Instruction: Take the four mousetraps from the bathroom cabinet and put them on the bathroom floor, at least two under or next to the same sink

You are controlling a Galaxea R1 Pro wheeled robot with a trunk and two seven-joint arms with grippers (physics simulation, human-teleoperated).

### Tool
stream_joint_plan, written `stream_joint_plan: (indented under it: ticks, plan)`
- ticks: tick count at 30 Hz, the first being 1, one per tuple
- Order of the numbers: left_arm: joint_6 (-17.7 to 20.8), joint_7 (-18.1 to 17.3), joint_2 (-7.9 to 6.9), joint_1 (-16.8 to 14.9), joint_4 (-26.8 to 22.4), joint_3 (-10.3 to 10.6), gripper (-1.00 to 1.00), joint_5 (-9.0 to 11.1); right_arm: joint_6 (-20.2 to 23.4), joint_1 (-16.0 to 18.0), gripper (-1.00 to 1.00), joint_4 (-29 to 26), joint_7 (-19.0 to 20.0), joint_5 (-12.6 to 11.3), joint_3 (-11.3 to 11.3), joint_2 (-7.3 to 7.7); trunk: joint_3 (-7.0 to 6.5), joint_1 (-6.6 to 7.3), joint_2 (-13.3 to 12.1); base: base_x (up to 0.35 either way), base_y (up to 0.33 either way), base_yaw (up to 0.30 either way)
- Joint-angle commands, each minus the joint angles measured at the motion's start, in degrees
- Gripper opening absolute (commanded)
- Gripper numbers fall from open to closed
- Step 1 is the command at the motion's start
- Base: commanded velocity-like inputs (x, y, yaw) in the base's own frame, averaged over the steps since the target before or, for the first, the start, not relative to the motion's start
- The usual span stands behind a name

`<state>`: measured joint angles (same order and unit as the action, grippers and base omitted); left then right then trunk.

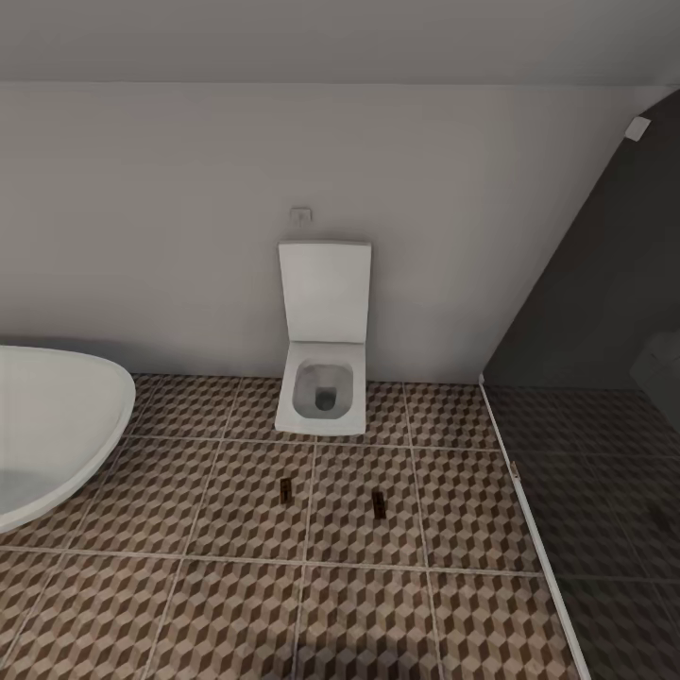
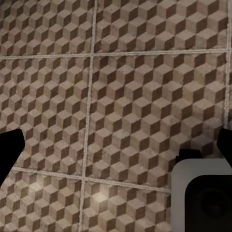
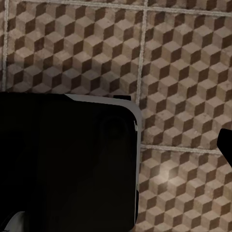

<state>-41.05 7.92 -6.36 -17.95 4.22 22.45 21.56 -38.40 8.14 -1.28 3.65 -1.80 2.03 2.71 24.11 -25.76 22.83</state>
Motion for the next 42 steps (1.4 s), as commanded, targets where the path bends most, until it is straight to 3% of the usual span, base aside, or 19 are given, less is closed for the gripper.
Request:
stream_joint_plan:
  ticks: [1, 42]
  plan:
    - [-0.25, 0.25, 0.03, -0.07, 0.18, 0.49, 1.00, 0.15, -0.19, 0.03, 1.00, 0.05, 0.22, -0.22, 0.15, 0.02, 0.08, -0.03, 0.09, 0.000, 0.000, 0.000]
    - [-0.25, 0.25, 0.03, -0.07, 0.18, 0.49, 1.00, 0.15, -0.19, 0.03, 1.00, 0.04, 0.22, -0.22, 0.17, 0.02, 0.08, -0.03, 0.09, 0.000, 0.000, 0.000]
